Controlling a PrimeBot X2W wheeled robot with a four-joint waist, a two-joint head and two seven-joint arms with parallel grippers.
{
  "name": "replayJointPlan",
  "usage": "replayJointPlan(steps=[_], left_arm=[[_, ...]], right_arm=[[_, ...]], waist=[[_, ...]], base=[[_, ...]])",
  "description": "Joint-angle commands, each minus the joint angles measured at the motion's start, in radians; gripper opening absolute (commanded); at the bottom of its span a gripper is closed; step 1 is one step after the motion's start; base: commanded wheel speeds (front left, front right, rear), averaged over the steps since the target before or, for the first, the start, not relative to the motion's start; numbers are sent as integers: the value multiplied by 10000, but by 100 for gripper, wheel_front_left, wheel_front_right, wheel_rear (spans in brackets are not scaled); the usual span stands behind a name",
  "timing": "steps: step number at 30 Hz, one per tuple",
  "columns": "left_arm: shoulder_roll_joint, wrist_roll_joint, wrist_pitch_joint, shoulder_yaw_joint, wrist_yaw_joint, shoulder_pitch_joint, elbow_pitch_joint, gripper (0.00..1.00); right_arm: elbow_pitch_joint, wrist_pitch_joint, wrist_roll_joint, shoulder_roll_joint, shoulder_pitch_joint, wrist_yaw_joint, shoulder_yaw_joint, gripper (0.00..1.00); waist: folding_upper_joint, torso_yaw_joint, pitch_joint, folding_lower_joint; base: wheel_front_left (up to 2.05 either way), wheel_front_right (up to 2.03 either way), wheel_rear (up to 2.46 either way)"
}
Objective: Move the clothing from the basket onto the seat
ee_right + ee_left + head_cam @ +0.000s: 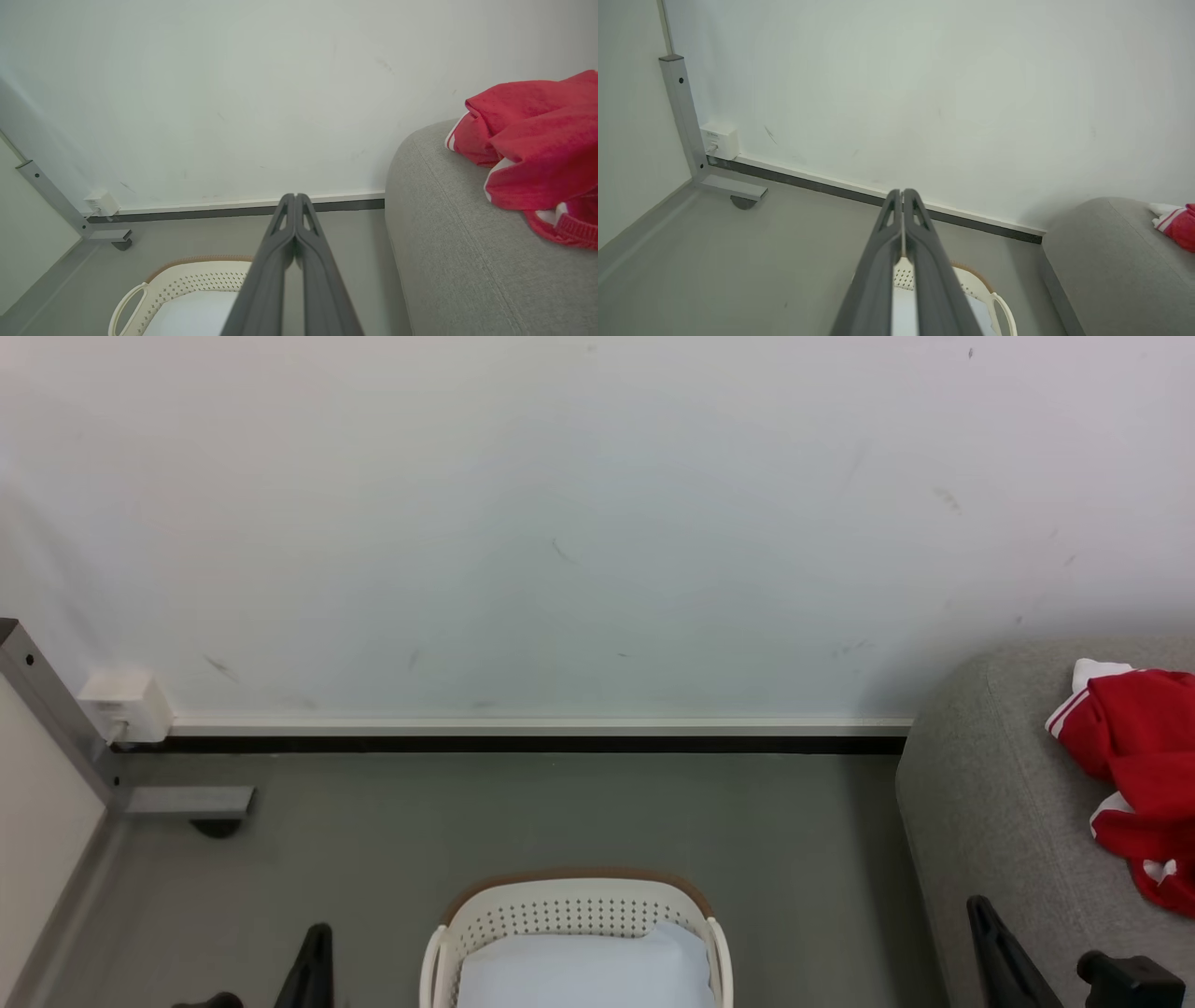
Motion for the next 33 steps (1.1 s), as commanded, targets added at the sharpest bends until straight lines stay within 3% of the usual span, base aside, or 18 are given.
replayJointPlan(steps=[1,33], left_arm=[[29,-488,102,103,-31,-284,-126,0],[57,-5634,1355,318,-218,-767,-188,0]], right_arm=[[-233,101,436,7,-193,-1,-146,0],[-855,1418,4857,357,-298,-7,-1159,0]], waist=[[0,5,7,0],[0,56,169,-1]], base=[[0,0,0],[0,0,0]])
